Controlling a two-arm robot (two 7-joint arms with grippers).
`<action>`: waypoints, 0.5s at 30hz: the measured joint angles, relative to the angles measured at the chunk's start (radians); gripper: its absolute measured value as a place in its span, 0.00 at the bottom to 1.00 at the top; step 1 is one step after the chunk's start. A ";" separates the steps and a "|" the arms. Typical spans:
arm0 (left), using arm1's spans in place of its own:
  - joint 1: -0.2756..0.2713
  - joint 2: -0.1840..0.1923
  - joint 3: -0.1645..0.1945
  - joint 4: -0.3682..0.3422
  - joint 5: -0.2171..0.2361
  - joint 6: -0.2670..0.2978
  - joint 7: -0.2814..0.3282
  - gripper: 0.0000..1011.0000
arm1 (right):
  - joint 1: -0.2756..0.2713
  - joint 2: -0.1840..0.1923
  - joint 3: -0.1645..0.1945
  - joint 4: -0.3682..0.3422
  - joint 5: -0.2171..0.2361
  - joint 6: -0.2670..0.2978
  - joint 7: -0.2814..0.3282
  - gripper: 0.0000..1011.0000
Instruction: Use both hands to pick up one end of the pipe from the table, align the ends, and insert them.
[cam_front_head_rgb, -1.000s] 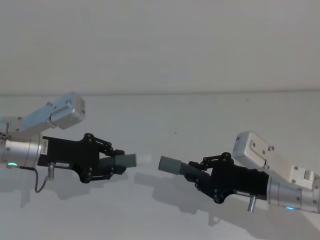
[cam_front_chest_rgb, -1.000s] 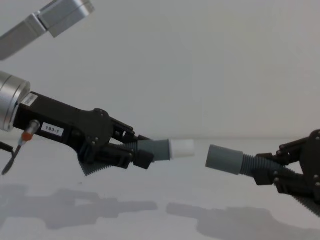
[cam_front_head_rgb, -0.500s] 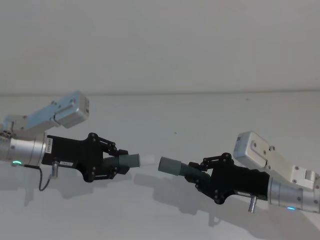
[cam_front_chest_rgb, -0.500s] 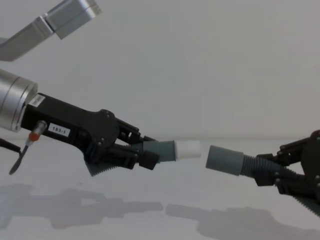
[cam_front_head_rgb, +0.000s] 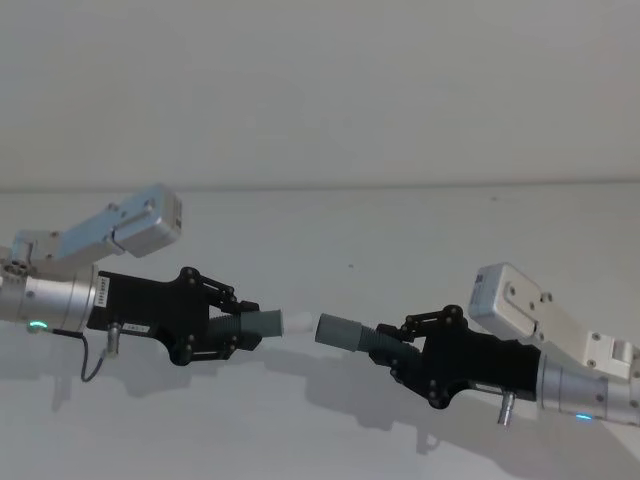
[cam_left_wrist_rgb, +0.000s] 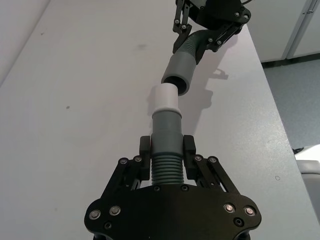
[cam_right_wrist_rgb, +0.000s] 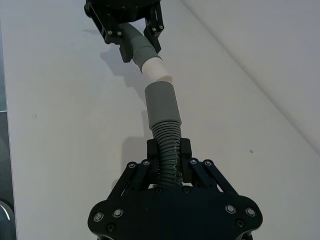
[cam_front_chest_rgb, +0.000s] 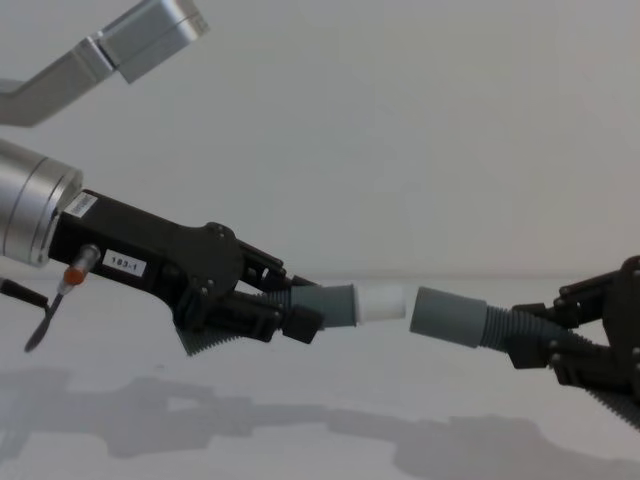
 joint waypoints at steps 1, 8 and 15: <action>-0.001 0.000 0.001 0.001 0.000 -0.001 0.000 0.34 | 0.000 0.000 0.000 0.000 0.000 0.000 0.000 0.22; -0.006 0.001 0.009 0.004 -0.002 -0.004 -0.001 0.34 | -0.001 0.002 0.001 -0.003 0.000 -0.004 0.002 0.22; -0.009 0.004 0.016 0.004 -0.002 -0.005 0.000 0.34 | -0.001 0.003 0.002 -0.007 0.000 -0.008 0.003 0.22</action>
